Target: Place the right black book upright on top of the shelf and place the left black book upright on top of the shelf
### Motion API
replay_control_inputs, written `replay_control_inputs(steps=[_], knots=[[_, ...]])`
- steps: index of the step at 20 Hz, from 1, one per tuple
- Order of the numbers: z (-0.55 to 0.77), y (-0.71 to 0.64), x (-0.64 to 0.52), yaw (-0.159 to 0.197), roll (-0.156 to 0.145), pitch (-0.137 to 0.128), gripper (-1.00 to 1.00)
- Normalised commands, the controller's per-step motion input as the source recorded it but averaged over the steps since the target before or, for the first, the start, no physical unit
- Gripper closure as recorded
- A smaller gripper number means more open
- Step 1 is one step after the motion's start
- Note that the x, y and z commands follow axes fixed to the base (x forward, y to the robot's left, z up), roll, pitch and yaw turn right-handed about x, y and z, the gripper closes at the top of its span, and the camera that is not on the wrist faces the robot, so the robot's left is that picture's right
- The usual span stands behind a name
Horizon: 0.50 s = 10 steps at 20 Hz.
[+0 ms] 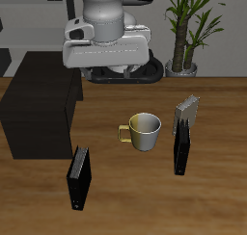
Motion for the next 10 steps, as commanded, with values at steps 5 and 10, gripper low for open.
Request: replay_control_inputs(steps=[5,10], knots=[[-0.05,-0.25,0.26,0.033,-0.021,-0.009,-1.00],[-0.05,-0.28,0.26,-0.040,-0.022,-0.017,-1.00]])
